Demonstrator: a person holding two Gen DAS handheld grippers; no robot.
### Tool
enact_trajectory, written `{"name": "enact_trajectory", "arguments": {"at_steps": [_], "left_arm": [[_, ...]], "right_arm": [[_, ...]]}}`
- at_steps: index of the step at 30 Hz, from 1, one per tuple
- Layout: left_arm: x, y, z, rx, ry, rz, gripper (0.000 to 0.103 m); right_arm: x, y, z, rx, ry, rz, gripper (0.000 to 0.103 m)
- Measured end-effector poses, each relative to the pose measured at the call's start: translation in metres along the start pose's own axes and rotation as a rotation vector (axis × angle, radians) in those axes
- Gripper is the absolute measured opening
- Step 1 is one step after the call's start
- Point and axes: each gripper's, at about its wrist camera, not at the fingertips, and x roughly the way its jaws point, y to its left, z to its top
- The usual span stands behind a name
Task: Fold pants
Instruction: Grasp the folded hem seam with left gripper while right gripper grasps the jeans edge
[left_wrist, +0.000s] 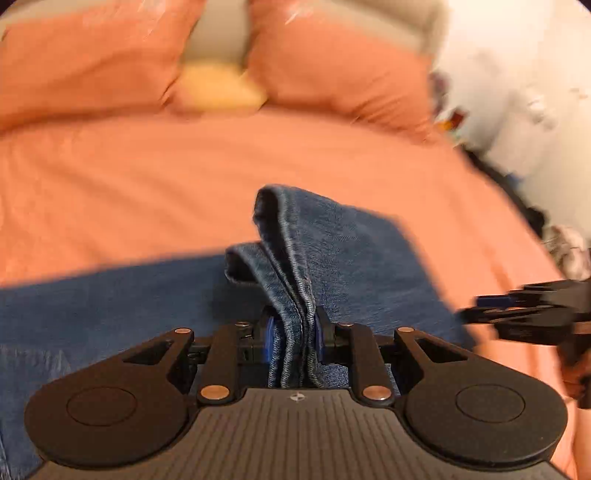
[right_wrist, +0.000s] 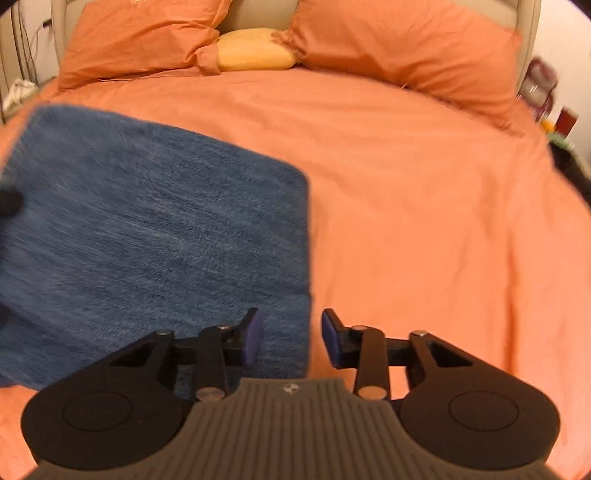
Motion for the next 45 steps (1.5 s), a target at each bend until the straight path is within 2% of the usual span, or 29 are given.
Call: {"name": "enact_trajectory", "arguments": {"at_steps": [2, 4, 6, 10, 14, 17, 20, 23, 27, 31, 32, 33, 34, 35, 37, 40, 41, 43, 45], "left_arm": [[0.022, 0.017, -0.01, -0.035, 0.061, 0.031, 0.023], [0.037, 0.033, -0.021, -0.114, 0.111, 0.008, 0.023], [0.046, 0.043, -0.029, -0.155, 0.123, -0.003, 0.023], [0.064, 0.052, -0.035, -0.192, 0.154, -0.001, 0.029], [0.059, 0.043, -0.025, -0.16, 0.174, 0.015, 0.031], [0.048, 0.041, -0.016, -0.149, 0.177, 0.026, 0.041], [0.028, 0.05, -0.006, -0.153, 0.124, 0.005, 0.065], [0.017, 0.068, 0.009, -0.236, 0.088, -0.022, 0.068], [0.033, 0.081, 0.024, -0.356, 0.108, -0.052, 0.071], [0.064, 0.089, 0.024, -0.451, 0.166, -0.076, 0.07], [0.069, 0.092, 0.021, -0.478, 0.178, -0.086, 0.06], [0.07, 0.094, 0.02, -0.504, 0.165, -0.08, 0.04], [0.065, 0.095, 0.02, -0.506, 0.128, -0.06, 0.034], [0.058, 0.093, 0.022, -0.466, 0.083, -0.058, 0.028], [0.039, 0.074, 0.024, -0.307, -0.002, -0.038, 0.026], [0.02, 0.03, 0.021, 0.02, -0.091, 0.042, 0.025], [0.021, 0.018, 0.017, 0.111, -0.099, 0.085, 0.024], [0.035, 0.009, 0.015, 0.172, -0.06, 0.143, 0.024], [0.052, 0.021, 0.011, 0.141, 0.006, 0.179, 0.024]], "right_arm": [[0.01, 0.0, -0.005, 0.029, 0.036, 0.021, 0.02], [0.02, 0.0, -0.013, 0.042, 0.065, 0.023, 0.02], [0.03, -0.002, -0.021, 0.059, 0.093, 0.032, 0.02], [0.046, -0.006, -0.03, 0.076, 0.122, 0.031, 0.02], [0.049, -0.005, -0.025, 0.062, 0.152, 0.012, 0.023], [0.047, -0.002, -0.016, 0.043, 0.174, -0.008, 0.023], [0.034, 0.004, -0.009, 0.024, 0.152, -0.019, 0.023], [0.02, 0.011, 0.007, -0.009, 0.085, -0.019, 0.023], [0.024, 0.019, 0.034, -0.016, 0.046, -0.023, 0.022], [0.042, 0.024, 0.056, -0.015, 0.028, -0.035, 0.023], [0.047, 0.025, 0.058, -0.018, 0.031, -0.039, 0.023], [0.051, 0.027, 0.058, -0.022, 0.041, -0.048, 0.023], [0.055, 0.027, 0.057, -0.026, 0.05, -0.056, 0.023], [0.059, 0.027, 0.056, -0.028, 0.057, -0.056, 0.023], [0.066, 0.026, 0.053, -0.033, 0.064, -0.053, 0.023], [0.074, 0.023, 0.049, -0.038, 0.071, -0.044, 0.024], [0.077, 0.022, 0.048, -0.032, 0.074, -0.039, 0.024], [0.084, 0.02, 0.046, -0.016, 0.08, -0.031, 0.024], [0.088, 0.02, 0.043, -0.001, 0.08, -0.027, 0.024]]}}
